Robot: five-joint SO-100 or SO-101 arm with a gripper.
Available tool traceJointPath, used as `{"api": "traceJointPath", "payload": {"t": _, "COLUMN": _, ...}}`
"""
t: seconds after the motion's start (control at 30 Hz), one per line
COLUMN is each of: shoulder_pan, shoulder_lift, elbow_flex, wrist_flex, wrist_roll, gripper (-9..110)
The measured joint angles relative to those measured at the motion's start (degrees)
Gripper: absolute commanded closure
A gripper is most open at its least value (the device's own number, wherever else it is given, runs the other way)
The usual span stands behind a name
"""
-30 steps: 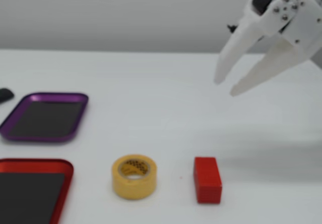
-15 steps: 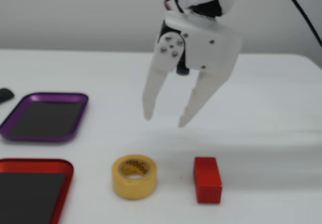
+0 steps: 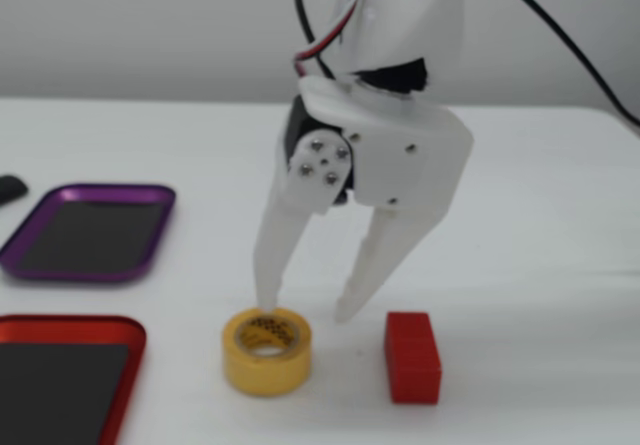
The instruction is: Grasp a tape and put it in the right purple dish.
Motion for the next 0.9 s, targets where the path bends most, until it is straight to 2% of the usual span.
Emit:
{"api": "traceJointPath", "payload": {"t": 0.6, "shoulder_pan": 0.35, "shoulder_lift": -3.87, "elbow_flex": 0.00, "wrist_flex": -3.34, "wrist_roll": 0.09, "gripper": 87}}
{"api": "traceJointPath", "payload": {"t": 0.9, "shoulder_pan": 0.44, "shoulder_lift": -3.78, "elbow_flex": 8.53, "wrist_flex": -10.99, "wrist_roll": -0.26, "gripper": 88}}
